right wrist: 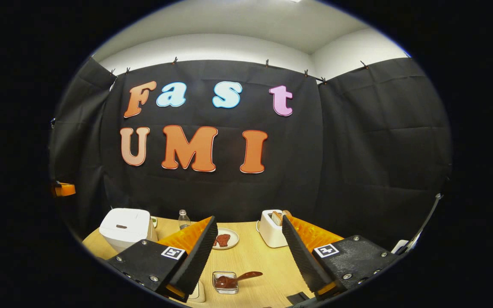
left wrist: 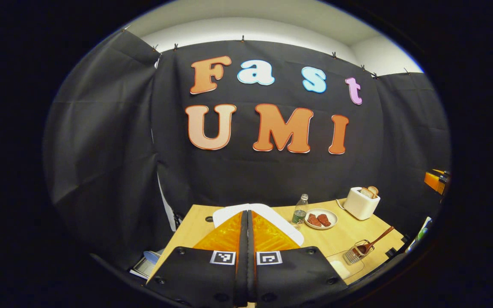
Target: Close the left gripper, press the button to open the rice cooker; take a wooden spoon from the chopstick holder with the right hand, scoop a spoonful of rice and pour it into the rice cooker, then put the wooden spoon back into the chopstick holder.
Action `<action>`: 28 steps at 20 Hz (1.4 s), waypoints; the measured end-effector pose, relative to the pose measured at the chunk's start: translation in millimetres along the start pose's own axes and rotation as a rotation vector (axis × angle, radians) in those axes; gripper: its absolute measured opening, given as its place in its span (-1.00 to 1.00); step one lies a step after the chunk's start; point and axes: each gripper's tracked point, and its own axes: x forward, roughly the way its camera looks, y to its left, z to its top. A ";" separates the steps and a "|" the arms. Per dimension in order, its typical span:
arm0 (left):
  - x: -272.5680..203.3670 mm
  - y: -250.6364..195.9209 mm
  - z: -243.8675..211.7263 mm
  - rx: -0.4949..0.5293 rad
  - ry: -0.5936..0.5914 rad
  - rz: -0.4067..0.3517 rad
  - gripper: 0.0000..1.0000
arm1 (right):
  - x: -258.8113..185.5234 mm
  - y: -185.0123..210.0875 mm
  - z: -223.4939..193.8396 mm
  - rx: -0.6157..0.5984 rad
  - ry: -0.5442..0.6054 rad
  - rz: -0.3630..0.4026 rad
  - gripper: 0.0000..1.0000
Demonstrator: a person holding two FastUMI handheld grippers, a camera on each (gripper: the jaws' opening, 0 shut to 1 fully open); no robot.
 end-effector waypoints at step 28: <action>151.3 -18.8 -129.3 -0.029 0.317 0.018 -0.91 | 11.0 -43.5 -59.6 -0.010 0.138 -0.087 0.88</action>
